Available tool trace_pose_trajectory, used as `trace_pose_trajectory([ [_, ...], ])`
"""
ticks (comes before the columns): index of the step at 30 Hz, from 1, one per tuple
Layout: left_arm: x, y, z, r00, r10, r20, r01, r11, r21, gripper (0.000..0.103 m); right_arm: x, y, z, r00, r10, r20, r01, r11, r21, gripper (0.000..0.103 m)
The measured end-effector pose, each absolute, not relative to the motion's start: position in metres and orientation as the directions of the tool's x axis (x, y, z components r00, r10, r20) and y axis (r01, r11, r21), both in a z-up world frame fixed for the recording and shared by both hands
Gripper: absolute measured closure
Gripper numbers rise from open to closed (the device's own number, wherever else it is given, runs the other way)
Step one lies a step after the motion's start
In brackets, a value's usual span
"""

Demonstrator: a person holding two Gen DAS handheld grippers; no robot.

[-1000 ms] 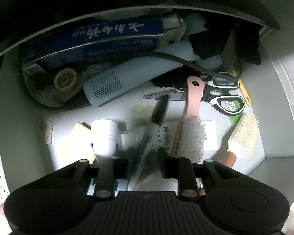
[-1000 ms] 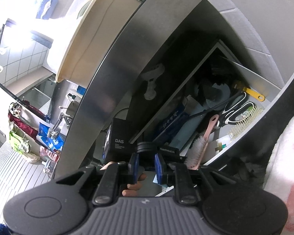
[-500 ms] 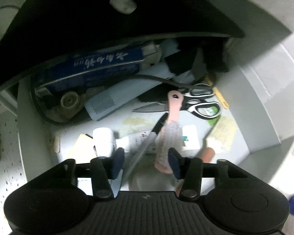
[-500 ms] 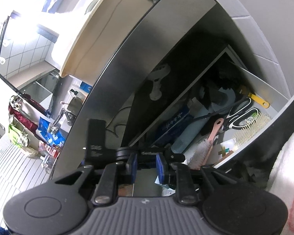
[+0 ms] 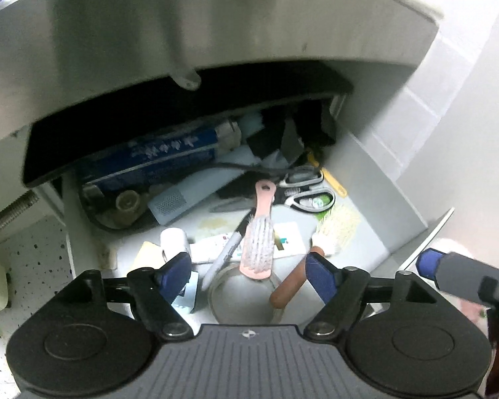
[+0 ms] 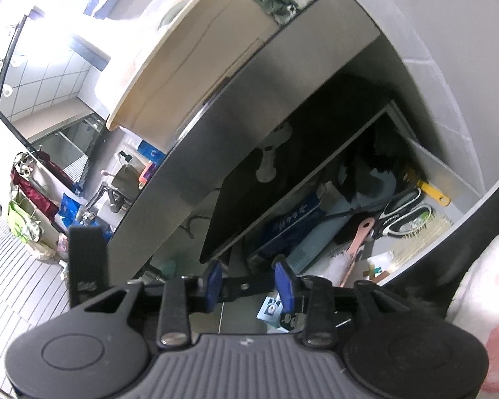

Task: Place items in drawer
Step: 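Open the left gripper to release the marker and lift away, then bring the right gripper to the black drawer front's edge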

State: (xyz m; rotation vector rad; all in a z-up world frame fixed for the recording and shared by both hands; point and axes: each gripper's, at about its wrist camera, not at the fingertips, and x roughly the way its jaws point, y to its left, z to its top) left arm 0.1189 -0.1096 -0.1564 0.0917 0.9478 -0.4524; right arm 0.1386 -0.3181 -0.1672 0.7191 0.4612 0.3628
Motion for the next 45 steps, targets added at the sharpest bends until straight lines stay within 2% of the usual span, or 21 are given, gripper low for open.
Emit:
trace_pose_trajectory([
  [3, 0.106, -0.1, -0.146, 0.536, -0.342, -0.772, 0.404, 0.907, -0.122, 0.026, 0.135, -0.317, -0.161, 0.843, 0.455, -0.287, -0.167, 0.73, 0.663, 0.066],
  [5, 0.099, -0.094, -0.141, 0.56, -0.341, -0.755, 0.392, 0.912, -0.121, 0.025, 0.132, -0.314, -0.157, 0.847, 0.442, -0.295, -0.173, 0.754, 0.634, 0.06],
  [13, 0.073, -0.074, -0.129, 0.58, -0.352, -0.734, 0.378, 0.915, -0.14, 0.025, 0.128, -0.299, -0.149, 0.852, 0.389, -0.35, -0.164, 0.834, 0.526, 0.049],
  [16, 0.063, -0.064, -0.127, 0.591, -0.348, -0.728, 0.359, 0.921, -0.148, 0.022, 0.125, -0.289, -0.145, 0.861, 0.351, -0.369, -0.167, 0.879, 0.446, 0.04],
  [22, 0.04, -0.043, -0.127, 0.632, -0.324, -0.704, 0.313, 0.938, -0.15, 0.022, 0.121, -0.27, -0.144, 0.871, 0.288, -0.399, -0.165, 0.935, 0.314, 0.03],
  [25, 0.028, -0.036, -0.125, 0.657, -0.303, -0.69, 0.291, 0.947, -0.138, 0.022, 0.119, -0.261, -0.144, 0.874, 0.255, -0.414, -0.159, 0.955, 0.252, 0.022],
  [36, 0.003, -0.018, -0.126, 0.742, -0.207, -0.637, 0.171, 0.978, -0.119, 0.017, 0.117, -0.231, -0.161, 0.861, 0.104, -0.498, -0.089, 0.995, 0.055, 0.015],
  [45, -0.011, -0.028, -0.125, 0.792, -0.191, -0.58, 0.2, 0.979, -0.049, 0.013, 0.121, -0.221, -0.184, 0.821, 0.03, -0.571, -0.036, 0.999, 0.001, 0.015],
])
